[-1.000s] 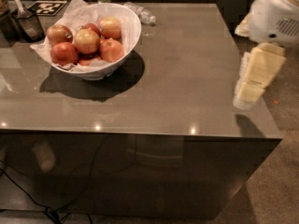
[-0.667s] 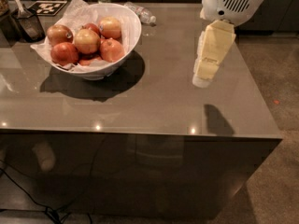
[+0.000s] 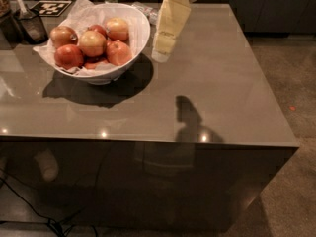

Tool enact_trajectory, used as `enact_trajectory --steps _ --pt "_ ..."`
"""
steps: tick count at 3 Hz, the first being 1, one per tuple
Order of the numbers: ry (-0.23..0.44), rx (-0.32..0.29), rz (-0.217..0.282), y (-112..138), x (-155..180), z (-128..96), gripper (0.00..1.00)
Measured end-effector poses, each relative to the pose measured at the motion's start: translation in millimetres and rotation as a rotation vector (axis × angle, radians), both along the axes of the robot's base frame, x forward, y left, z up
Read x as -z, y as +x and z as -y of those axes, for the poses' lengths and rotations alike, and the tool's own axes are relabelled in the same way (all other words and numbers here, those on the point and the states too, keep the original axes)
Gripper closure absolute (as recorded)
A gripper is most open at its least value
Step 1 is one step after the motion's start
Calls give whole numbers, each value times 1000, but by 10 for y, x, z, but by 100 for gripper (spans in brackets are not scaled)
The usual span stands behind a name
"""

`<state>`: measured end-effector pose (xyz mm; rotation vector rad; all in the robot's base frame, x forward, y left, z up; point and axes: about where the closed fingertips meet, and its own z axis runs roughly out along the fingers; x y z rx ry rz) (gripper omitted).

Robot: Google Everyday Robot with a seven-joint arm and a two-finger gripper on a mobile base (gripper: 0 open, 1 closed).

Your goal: Pick apple from white bowl

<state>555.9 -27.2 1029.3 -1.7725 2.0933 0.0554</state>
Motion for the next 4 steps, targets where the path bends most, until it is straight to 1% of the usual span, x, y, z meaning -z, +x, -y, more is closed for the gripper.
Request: enact_trajectory --steps 1,2,3,4 --pt "0 0 0 2 0 -2 0" --pt "2 -43 42 233 -21 -338 0" --pt "-29 -89 65 511 -33 -716 0" --pt "-30 -170 46 709 85 -1081 0"
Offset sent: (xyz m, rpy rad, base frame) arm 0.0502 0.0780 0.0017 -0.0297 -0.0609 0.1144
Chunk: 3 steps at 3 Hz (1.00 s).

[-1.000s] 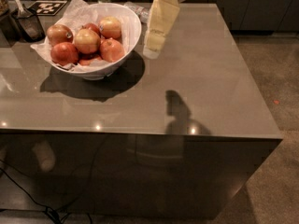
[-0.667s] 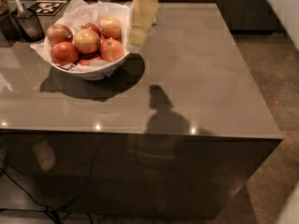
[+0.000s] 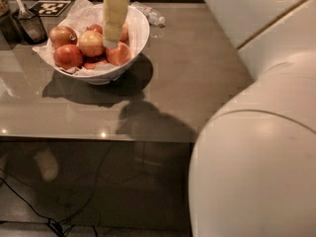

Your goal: Pick apple from white bowl

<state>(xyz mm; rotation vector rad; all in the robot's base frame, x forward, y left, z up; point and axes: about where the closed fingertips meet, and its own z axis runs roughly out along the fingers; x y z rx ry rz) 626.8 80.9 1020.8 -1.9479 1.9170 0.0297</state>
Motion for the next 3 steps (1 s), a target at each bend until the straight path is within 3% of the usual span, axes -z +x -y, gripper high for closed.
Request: enact_trajectory --steps 2,3 --pt "31 15 36 298 68 -254 0" --pt "31 28 -8 692 394 -571 0"
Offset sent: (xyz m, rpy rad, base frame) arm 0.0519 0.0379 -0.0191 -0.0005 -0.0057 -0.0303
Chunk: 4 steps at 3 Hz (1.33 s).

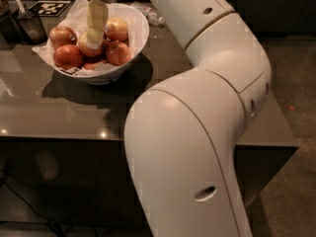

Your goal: Pick apple from white bowl

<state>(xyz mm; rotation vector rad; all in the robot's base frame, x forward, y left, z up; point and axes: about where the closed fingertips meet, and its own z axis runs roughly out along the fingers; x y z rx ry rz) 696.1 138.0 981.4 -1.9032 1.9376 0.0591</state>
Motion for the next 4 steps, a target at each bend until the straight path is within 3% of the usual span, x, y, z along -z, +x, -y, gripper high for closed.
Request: enact_trajectory --steps 1,2,4 --pt "17 1 18 58 -7 -51 0" --pt "37 -4 3 98 141 -128 0" --pt "44 -11 -78 95 562 -212 0"
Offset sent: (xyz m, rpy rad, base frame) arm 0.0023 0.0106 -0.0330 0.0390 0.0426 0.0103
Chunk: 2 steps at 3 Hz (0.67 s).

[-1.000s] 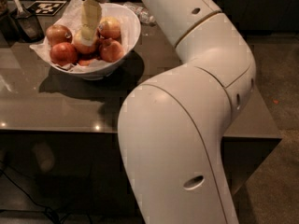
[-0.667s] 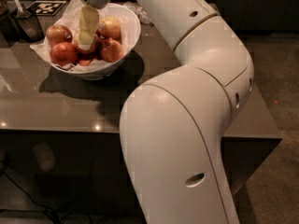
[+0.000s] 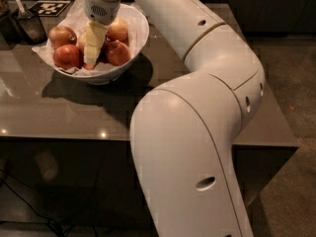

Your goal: Pick apple from white bowl

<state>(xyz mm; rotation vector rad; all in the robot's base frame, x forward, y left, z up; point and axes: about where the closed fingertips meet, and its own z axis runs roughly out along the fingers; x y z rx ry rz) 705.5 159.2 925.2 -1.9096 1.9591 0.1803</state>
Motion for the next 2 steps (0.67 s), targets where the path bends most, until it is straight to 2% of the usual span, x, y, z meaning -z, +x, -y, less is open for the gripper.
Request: enact_trajectory --steps 2 --pt "18 -15 -55 -53 254 -35 0"
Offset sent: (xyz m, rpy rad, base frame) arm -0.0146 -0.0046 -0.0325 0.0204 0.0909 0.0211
